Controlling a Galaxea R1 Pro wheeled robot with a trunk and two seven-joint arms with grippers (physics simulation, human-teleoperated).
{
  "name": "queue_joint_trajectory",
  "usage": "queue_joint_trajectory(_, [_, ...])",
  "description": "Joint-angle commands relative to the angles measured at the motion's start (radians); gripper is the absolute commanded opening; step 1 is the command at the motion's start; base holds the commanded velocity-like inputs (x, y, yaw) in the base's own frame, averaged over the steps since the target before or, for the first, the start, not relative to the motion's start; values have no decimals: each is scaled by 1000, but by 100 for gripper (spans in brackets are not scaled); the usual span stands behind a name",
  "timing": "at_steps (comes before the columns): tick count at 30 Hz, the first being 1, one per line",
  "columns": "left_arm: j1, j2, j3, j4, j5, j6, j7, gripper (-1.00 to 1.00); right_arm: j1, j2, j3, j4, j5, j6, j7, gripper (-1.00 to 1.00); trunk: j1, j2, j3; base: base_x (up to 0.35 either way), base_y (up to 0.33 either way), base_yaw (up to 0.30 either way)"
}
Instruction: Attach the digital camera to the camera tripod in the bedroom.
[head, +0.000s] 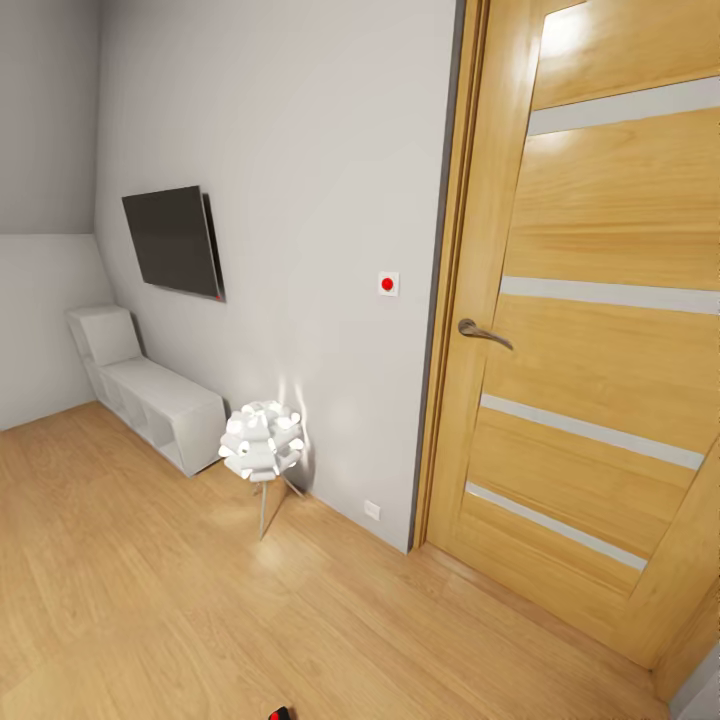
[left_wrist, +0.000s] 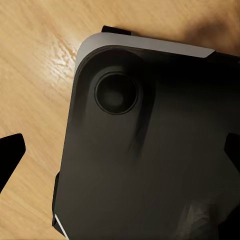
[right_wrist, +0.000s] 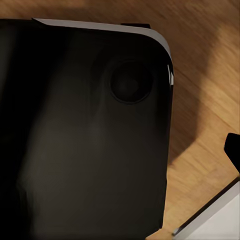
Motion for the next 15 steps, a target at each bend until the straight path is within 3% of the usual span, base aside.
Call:
queue_joint_trajectory(1, [0,0,7,0,3,-2,0,100,0,-1,1,0,1,-2,0,100,0,0,-1,0,0,-21])
queue_joint_trajectory(15, [0,0,7,1,3,-1,0,100,0,-10,2,0,2,-1,3,100,0,0,-1,0,0,-4])
